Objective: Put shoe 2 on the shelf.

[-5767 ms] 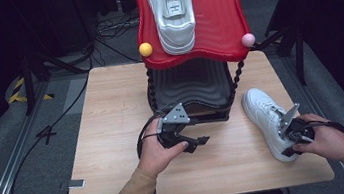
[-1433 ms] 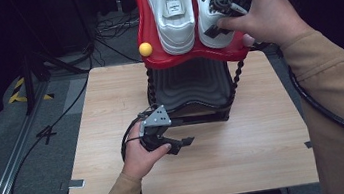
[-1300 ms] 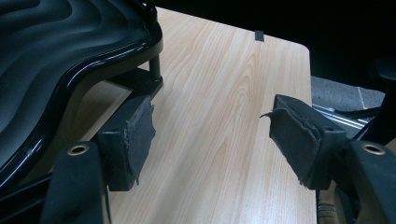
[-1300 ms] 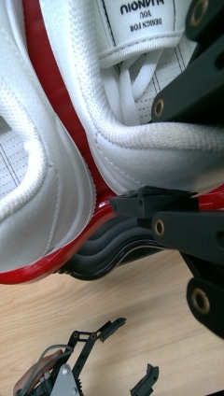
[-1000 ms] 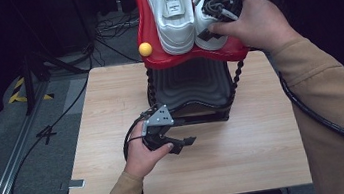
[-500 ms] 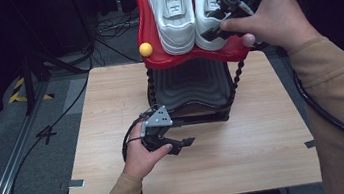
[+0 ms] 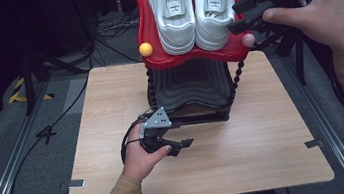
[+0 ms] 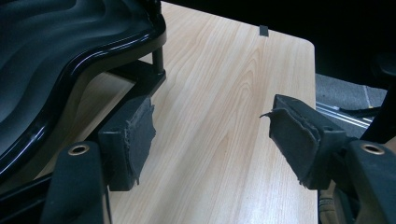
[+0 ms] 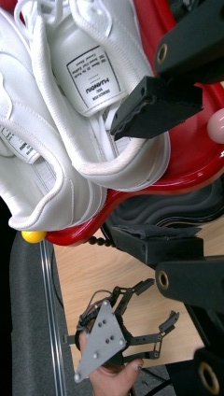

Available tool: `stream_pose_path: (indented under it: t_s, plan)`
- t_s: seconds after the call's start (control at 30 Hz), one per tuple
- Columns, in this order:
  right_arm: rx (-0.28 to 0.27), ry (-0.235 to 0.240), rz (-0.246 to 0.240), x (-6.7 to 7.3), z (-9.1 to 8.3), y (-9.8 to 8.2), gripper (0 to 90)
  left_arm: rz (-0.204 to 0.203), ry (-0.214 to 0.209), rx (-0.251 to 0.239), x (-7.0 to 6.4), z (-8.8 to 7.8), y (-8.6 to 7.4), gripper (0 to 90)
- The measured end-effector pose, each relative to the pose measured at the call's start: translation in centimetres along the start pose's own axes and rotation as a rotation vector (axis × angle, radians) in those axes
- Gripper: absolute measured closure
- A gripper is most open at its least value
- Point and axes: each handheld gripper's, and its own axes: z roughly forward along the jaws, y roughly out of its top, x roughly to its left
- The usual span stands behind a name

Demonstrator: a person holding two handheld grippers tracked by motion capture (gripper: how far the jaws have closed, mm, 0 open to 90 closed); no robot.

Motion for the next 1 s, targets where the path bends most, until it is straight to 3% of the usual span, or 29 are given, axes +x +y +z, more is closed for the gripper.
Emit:
stream_pose_path:
  t_s: [0.33,0.67,1.0]
  plan:
    - [-0.024,0.016,0.007,0.3,-1.2,-1.9,43.8,-0.002,0.005,-0.005,0.0,-0.4,-0.1,31.3]
    - [-0.058,0.043,0.027,0.8,-2.7,-4.9,43.1,0.007,0.004,-0.003,0.0,-0.2,0.2,31.3]
    - [-0.069,0.082,0.032,2.3,-2.2,-8.2,42.1,0.015,0.000,0.005,0.0,0.0,0.5,31.2]
